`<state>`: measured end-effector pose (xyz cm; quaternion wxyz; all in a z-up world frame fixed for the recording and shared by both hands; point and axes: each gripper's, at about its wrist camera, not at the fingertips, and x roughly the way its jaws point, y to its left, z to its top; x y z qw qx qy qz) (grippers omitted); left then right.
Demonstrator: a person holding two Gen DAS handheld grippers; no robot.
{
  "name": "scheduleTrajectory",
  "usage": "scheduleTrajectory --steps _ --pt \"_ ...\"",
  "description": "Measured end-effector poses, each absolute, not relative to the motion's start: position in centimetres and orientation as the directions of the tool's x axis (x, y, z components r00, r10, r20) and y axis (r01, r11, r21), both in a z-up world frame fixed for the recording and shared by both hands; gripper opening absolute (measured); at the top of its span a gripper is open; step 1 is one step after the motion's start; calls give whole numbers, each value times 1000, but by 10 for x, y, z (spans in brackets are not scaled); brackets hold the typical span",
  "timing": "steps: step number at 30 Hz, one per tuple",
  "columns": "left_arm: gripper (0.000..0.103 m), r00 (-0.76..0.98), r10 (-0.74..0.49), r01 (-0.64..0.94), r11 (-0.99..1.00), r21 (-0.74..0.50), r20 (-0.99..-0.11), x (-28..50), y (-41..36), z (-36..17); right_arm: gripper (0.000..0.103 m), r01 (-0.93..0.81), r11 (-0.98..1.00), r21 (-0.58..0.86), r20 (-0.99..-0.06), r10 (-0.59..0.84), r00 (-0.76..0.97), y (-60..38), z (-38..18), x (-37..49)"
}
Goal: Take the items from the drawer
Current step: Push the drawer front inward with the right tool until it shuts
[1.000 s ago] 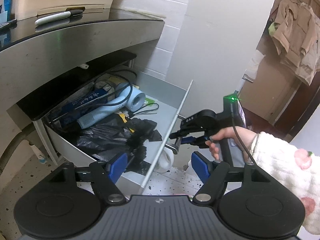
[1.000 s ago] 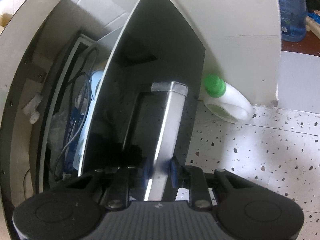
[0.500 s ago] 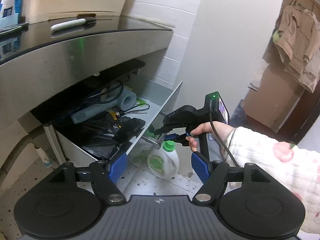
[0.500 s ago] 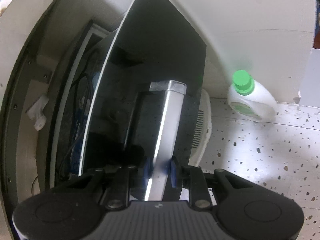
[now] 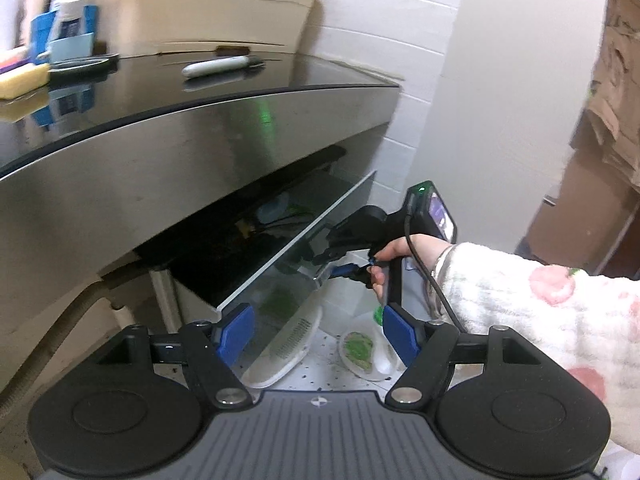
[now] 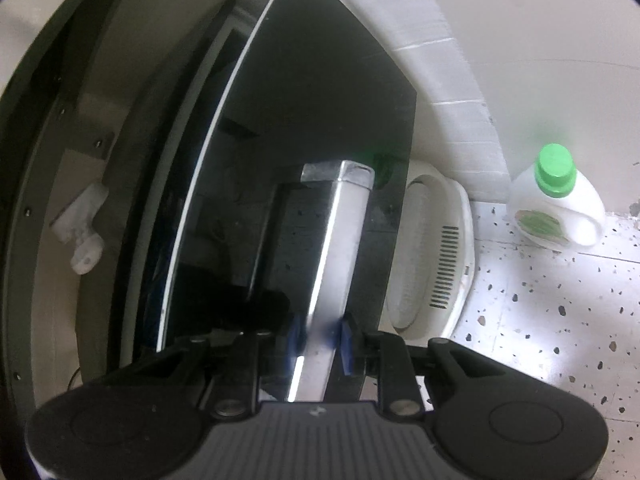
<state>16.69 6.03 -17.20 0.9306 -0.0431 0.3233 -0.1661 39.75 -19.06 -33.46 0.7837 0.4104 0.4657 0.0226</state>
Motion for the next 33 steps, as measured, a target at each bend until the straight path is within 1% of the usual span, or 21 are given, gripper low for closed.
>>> scheduleTrajectory --steps 4,6,8,11,13,16,20,22,29,33 --pt "70 749 -307 221 951 -215 -587 170 73 -175 20 345 653 675 -703 425 571 -186 -336 404" --pt "70 747 -299 215 954 -210 -593 171 76 -176 20 346 650 676 -703 429 568 -184 -336 406" --pt "70 747 -293 226 956 -187 -597 171 75 -175 20 343 655 673 -704 427 568 -181 -336 409" --pt "70 765 -295 265 954 -138 -573 166 74 -170 20 342 654 674 -703 427 569 -176 -336 415" --pt "70 768 -315 288 948 -139 -558 164 75 -166 20 338 658 673 -703 426 569 -171 -336 420" --pt "70 764 -339 293 940 -172 -550 164 79 -163 21 324 672 666 -704 420 573 -164 -335 425" --pt "70 757 -332 288 943 -168 -562 164 80 -164 21 316 665 677 -692 428 582 -159 -336 431" --pt "70 750 -335 291 941 -171 -570 164 80 -165 24 308 660 685 -683 434 587 -156 -338 434" --pt "70 728 -339 294 939 -176 -595 163 82 -172 25 303 645 701 -668 447 595 -148 -339 444" --pt "70 698 -319 263 947 -184 -641 169 81 -178 26 306 654 692 -676 437 594 -147 -340 446"
